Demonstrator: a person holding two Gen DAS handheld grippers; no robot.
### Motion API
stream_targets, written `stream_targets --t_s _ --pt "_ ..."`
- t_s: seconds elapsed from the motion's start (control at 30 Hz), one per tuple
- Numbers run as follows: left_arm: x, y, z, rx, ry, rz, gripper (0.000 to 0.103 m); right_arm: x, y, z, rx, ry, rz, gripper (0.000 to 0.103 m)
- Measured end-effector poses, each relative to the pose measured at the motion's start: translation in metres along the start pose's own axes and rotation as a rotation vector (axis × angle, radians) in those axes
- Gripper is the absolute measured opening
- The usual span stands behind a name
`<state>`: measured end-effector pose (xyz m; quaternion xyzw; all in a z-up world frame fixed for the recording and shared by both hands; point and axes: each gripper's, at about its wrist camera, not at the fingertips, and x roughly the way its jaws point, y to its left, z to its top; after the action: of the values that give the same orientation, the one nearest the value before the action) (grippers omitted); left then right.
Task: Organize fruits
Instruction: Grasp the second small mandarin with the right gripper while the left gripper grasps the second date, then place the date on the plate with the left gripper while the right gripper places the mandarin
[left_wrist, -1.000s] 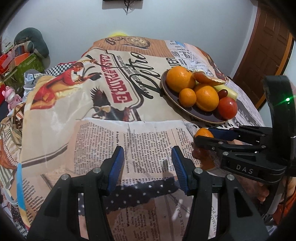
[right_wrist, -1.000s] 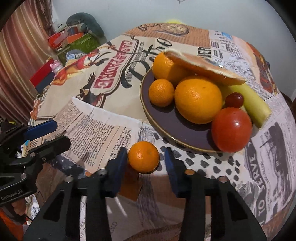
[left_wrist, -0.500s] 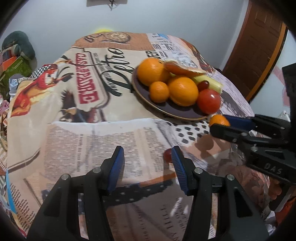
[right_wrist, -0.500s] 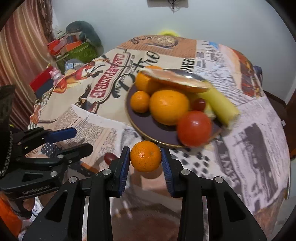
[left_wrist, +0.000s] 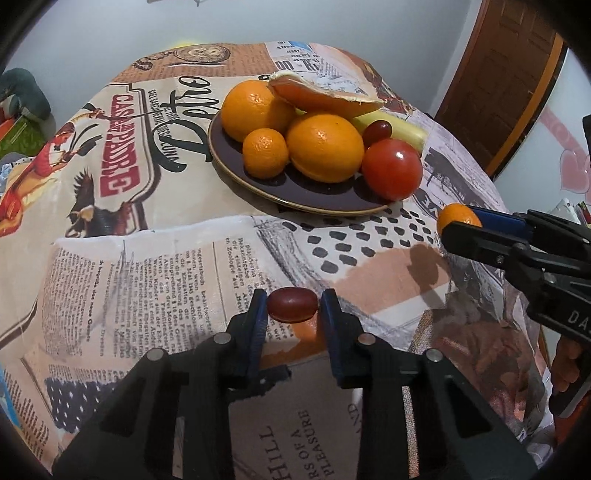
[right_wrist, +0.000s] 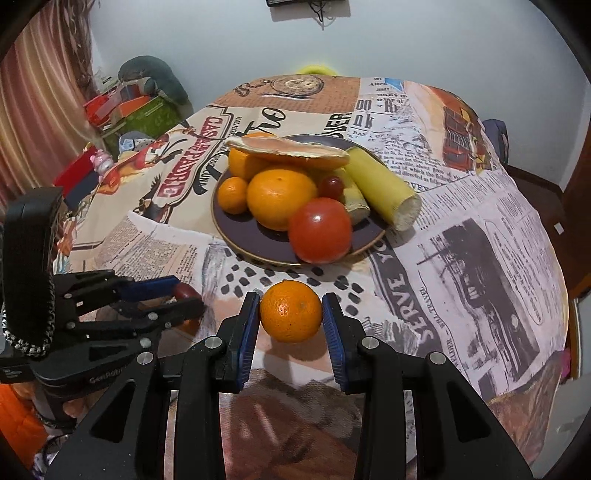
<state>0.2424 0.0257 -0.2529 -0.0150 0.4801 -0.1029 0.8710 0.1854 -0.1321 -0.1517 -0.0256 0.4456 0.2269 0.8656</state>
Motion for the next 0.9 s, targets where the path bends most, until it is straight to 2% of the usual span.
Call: stream_targets --t_s 0.2,0.47,0.9 --pt "-0.006 0.0 0.005 -0.004 -0.016 -0.007 0.029 -0.003 -0.006 0.002 0.014 -0.016 0.003 0.032" --pt "-0.016 -0.002 0.033 -0.011 -0.083 -0.01 0.029 -0.009 -0.017 0.016 0.023 -0.056 -0.006 0.032" --pt "0.002 0.0 0.063 -0.02 -0.116 -0.01 0.029 0.005 -0.016 0.05 -0.004 -0.11 0.014 0.032"
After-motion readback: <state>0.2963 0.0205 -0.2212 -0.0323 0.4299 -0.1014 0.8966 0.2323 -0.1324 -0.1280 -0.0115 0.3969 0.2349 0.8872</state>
